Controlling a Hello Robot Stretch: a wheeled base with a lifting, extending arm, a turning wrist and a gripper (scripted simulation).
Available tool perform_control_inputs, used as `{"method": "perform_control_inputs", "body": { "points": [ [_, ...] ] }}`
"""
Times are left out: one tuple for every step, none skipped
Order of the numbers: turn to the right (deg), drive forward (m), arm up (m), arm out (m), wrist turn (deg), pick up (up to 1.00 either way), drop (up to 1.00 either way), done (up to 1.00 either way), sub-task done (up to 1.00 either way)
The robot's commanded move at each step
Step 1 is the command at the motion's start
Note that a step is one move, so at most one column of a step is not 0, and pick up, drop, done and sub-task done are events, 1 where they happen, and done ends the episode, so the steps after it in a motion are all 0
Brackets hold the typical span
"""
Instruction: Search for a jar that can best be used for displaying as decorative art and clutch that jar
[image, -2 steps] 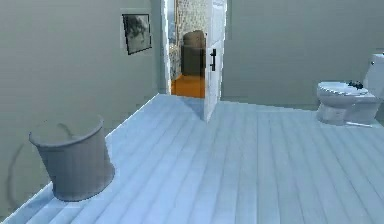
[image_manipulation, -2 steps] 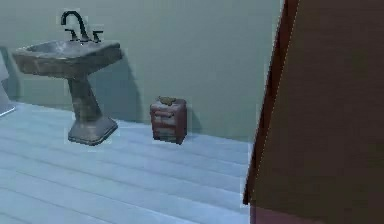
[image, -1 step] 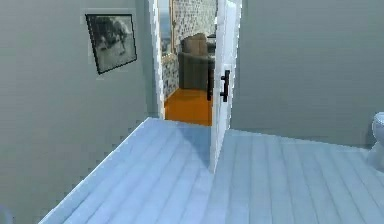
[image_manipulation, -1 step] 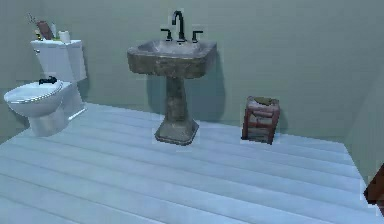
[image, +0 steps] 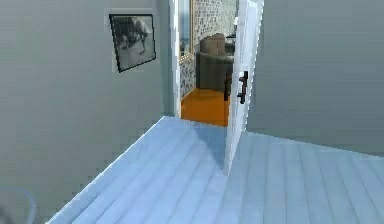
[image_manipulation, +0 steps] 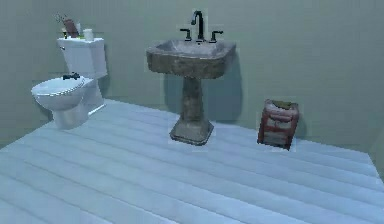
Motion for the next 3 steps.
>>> {"method": "perform_control_inputs", "body": {
  "points": [
    [0.0, 0.60, 0.00, 0.00, 0.0, 0.00, 0.00, 0.00, 0.00],
    [-21.0, 0.00, 0.00, 0.00, 0.0, 0.00, 0.00, 0.00, 0.00],
    [0.0, 0.50, 0.00, 0.00, 0.0, 0.00, 0.00, 0.00, 0.00]
  ]
}}
